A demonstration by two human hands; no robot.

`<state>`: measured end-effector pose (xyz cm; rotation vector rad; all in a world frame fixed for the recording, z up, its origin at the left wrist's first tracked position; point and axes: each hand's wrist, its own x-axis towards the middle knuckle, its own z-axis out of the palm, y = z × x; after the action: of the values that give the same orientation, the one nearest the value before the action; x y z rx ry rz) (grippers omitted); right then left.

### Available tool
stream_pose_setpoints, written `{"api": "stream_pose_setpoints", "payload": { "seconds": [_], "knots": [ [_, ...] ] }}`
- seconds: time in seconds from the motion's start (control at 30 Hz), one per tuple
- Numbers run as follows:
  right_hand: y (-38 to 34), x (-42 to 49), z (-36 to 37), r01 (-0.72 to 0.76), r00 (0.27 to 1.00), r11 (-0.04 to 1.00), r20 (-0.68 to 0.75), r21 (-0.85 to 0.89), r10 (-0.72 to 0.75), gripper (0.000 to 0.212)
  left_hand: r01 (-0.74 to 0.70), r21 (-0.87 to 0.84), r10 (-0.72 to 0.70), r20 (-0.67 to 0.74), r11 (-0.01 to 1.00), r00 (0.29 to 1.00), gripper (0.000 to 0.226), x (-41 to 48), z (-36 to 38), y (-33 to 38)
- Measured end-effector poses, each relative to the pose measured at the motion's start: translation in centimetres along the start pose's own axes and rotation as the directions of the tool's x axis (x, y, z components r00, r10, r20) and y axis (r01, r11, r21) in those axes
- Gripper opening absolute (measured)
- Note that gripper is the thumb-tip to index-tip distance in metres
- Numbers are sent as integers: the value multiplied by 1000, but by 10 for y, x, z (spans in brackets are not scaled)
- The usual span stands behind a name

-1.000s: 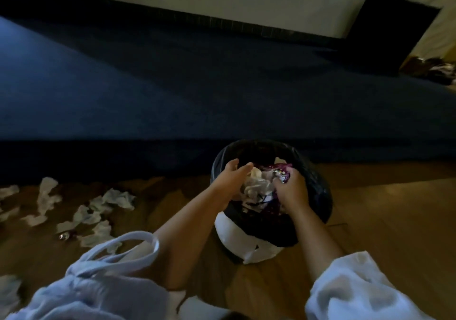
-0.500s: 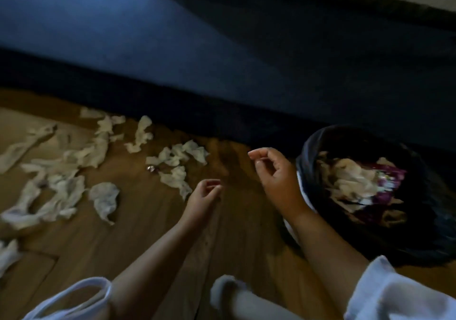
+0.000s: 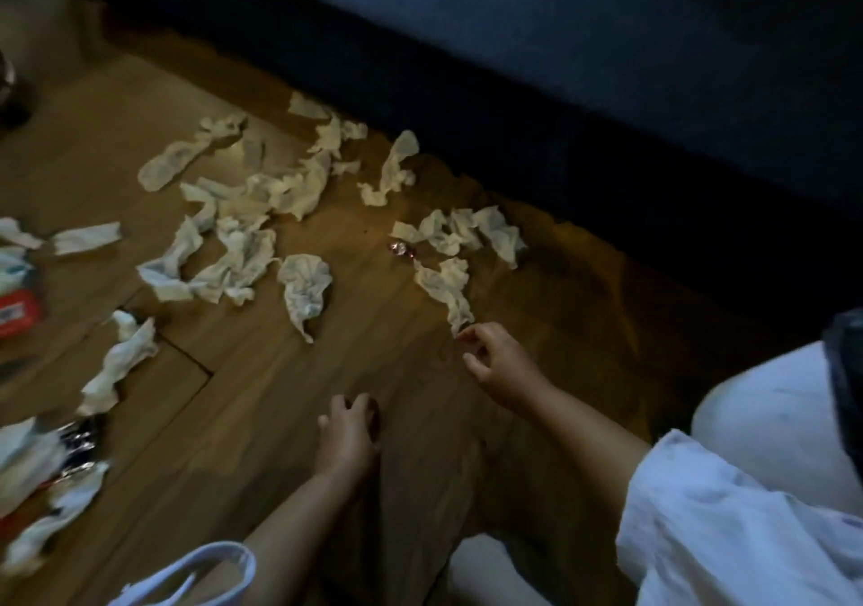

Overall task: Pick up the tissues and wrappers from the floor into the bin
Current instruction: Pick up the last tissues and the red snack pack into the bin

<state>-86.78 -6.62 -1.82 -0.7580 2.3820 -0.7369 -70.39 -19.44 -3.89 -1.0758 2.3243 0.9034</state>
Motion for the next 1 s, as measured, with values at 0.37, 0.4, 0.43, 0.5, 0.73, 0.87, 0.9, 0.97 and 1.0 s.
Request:
{"api": "stream_pose_setpoints", "payload": {
  "seconds": [0.37,0.4,0.43,0.5,0.73,0.87,0.9,0.97,1.0],
  "knots": [
    [-5,94,6,-119,968,921,163,-371,191,87,-113,-65,116,50,991,992,41,1,0,-37],
    [-4,99,8,-118,969,920,159,-373,189,86,-114,-87,118,46,990,992,38,3,0,-40],
    [-4,102,11,-116,976,932,135,-343,171,83,-118,-97,122,39,988,992,35,5,0,-44],
    [-4,107,20,-98,992,966,53,-238,113,74,-95,-145,104,52,985,993,28,9,-2,-51],
    [4,103,40,61,997,987,-36,-147,-67,38,-64,-261,44,-79,963,996,21,48,-25,-47],
    [11,98,39,93,995,981,-28,-168,-99,30,-120,-494,-57,-328,861,943,42,89,-79,-25],
    [13,97,38,114,992,981,-39,-157,-121,28,-114,-501,-64,-326,858,943,49,100,-89,-23],
    [15,99,35,163,982,983,-78,-84,-170,23,-100,-339,-6,-298,936,954,37,120,-100,-21],
    [13,103,32,180,977,983,-111,-21,-181,20,-91,-256,21,-263,962,964,26,127,-100,-22]
  ]
}}
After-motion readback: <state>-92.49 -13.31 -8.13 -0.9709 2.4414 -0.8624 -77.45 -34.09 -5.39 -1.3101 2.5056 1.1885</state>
